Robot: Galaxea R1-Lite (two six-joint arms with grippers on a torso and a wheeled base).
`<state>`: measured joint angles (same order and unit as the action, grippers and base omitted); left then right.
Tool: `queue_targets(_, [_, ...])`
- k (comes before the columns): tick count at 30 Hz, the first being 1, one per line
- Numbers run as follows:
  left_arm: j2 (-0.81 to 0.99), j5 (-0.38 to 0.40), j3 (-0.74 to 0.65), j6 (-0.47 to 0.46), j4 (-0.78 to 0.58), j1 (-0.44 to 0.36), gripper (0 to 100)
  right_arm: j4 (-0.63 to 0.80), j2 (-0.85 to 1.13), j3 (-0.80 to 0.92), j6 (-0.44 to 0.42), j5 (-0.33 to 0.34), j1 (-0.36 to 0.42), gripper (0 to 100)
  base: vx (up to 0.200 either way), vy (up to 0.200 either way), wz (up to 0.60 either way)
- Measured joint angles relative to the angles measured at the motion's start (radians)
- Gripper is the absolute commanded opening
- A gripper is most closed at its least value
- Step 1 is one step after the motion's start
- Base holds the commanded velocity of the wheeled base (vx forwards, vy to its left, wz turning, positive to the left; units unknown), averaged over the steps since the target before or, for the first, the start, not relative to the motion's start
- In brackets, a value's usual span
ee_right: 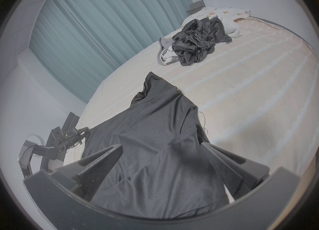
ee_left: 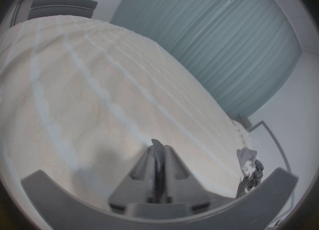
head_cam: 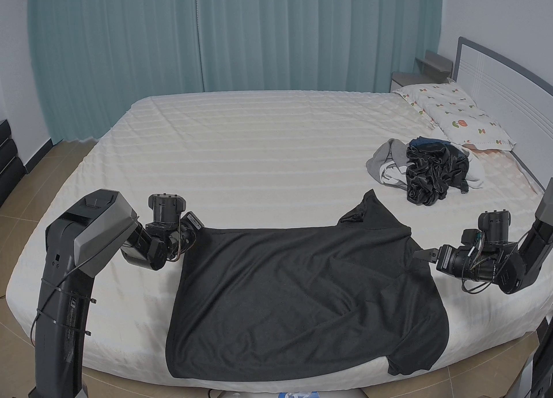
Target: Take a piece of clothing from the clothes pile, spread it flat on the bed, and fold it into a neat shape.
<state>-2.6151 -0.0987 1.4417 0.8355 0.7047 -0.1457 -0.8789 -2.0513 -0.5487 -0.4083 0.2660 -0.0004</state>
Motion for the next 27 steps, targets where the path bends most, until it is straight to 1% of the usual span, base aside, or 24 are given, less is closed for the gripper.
queue_targets(4, [-0.001,-0.024,0.014,0.040,0.040,0.018,0,0.005,-0.028,-0.084,-0.015,-0.040,0.023,100,0.000,0.000,0.00])
queue_targets(11, [-0.002,-0.033,0.031,0.054,0.051,0.050,0,0.048,-0.113,-0.253,-0.023,-0.096,0.058,100,0.000,0.000,0.00])
queue_targets(16, [-0.007,-0.034,0.042,0.058,0.054,0.061,0,0.087,-0.194,-0.421,-0.023,-0.134,0.079,100,0.000,0.000,0.00])
queue_targets(22, [-0.014,-0.032,0.043,0.061,0.055,0.065,0,0.169,-0.297,-0.638,-0.023,-0.150,0.089,100,0.000,0.000,0.00])
queue_targets(27, [-0.017,-0.032,0.039,0.071,0.055,0.065,0,0.281,-0.395,-0.827,-0.041,-0.153,0.092,100,0.000,0.000,0.00])
